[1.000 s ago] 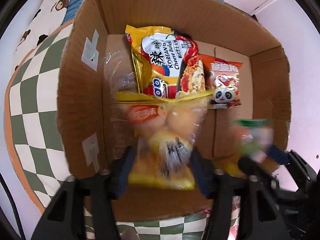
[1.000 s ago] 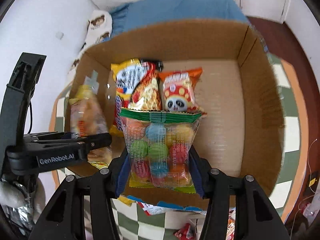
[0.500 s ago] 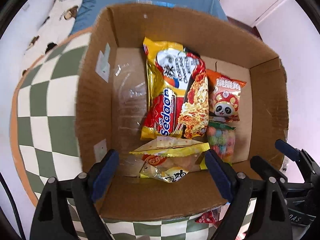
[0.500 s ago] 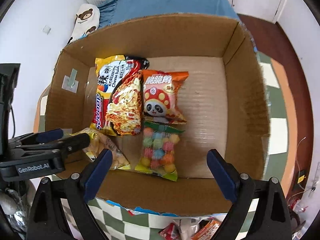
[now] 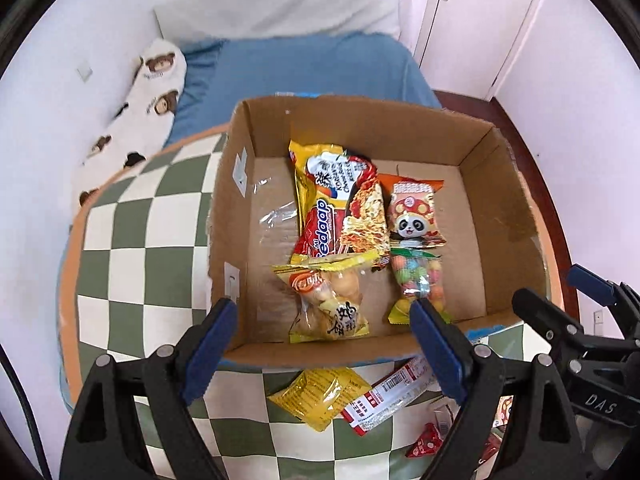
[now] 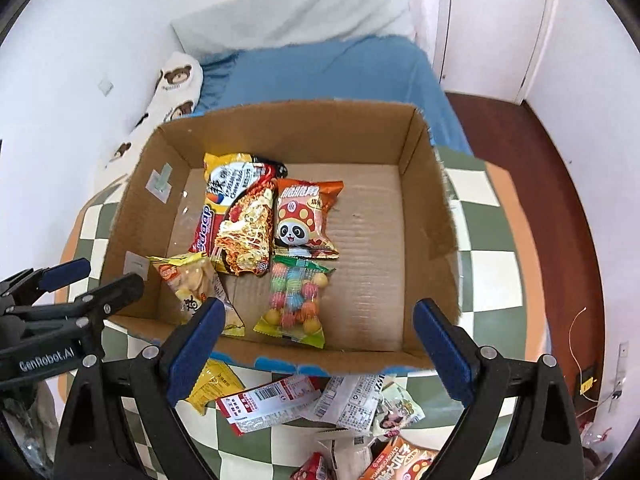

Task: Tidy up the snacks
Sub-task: 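Grasp the yellow packet with left tool while right tool grasps white bread packet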

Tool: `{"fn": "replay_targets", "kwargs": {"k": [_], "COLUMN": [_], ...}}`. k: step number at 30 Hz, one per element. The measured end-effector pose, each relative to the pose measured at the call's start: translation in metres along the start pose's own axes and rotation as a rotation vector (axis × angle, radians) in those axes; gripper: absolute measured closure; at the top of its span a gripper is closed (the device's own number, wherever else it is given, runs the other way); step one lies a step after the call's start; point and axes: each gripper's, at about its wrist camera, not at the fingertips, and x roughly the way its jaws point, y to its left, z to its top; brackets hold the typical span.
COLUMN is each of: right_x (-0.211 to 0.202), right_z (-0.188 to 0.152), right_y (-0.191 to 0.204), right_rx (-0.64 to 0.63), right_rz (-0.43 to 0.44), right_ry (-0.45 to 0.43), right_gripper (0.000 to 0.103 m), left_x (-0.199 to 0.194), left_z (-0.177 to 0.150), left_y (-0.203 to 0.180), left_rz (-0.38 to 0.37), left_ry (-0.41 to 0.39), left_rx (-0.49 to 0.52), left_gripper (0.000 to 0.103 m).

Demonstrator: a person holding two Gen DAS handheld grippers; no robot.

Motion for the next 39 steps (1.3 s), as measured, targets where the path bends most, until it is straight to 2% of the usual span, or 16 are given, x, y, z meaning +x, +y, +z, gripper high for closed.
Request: {"fn": "replay_targets", "kwargs": {"k": [7, 12, 15, 18, 22, 27, 29, 32, 34, 36, 37, 39], "right_x": [-0.051, -0.081, -0.083, -0.062, -0.016, 0.048, 0.07, 0.097, 0.111, 0.121, 0.123, 0.128], "right_z": [-0.022, -0.036, -0.05, -0.068, -0.093, -0.111, -0.115, -0.117, -0.12, -0.121, -0.121, -0.121], "right_y": [-0.004, -0.004, -0.011, -0.024, -0.044, -0.062, -0.065, -0.067, -0.067, -0.066, -0.064, -0.059], "right_rx": [0.021, 0.044, 0.08, 0.136, 0.218, 0.315, 0.329, 0.341, 0.349, 0.356, 0.352, 0.345], "right_rz": [0.004, 0.042, 0.065, 0.092, 0.11, 0.138, 0.128, 0.118, 0.11, 0.113, 0.111, 0.091], "right_ry": [-0.105, -0.138, -0.114, -0.03, 0.082, 0.204, 0.236, 0.267, 0.282, 0.278, 0.268, 0.277], "right_gripper": [0.006, 0.006, 0.006, 0.006, 0.006, 0.006, 0.006, 0.006, 0.006, 0.006, 0.008, 0.018], "left_x": [-0.044, -0.066, -0.064, -0.041, 0.015, 0.091, 0.117, 0.144, 0.153, 0.153, 0.153, 0.151], "left_z": [-0.021, -0.033, -0.046, -0.063, -0.084, -0.109, -0.115, -0.118, -0.117, -0.113, -0.111, -0.11], "left_y": [-0.012, -0.009, -0.001, 0.007, 0.014, -0.011, -0.018, -0.029, -0.033, -0.033, -0.032, -0.026], "left_rz": [0.009, -0.03, -0.031, 0.034, 0.067, 0.119, 0.119, 0.139, 0.135, 0.107, 0.09, 0.08], "left_ry": [-0.111, -0.136, -0.121, -0.063, 0.088, 0.246, 0.313, 0.359, 0.361, 0.339, 0.349, 0.349], "left_rx": [0.022, -0.011, -0.017, 0.016, 0.079, 0.298, 0.346, 0.409, 0.416, 0.38, 0.347, 0.268], "left_gripper": [0.015, 0.015, 0.015, 0.015, 0.015, 0.015, 0.015, 0.015, 0.015, 0.027, 0.041, 0.041]}}
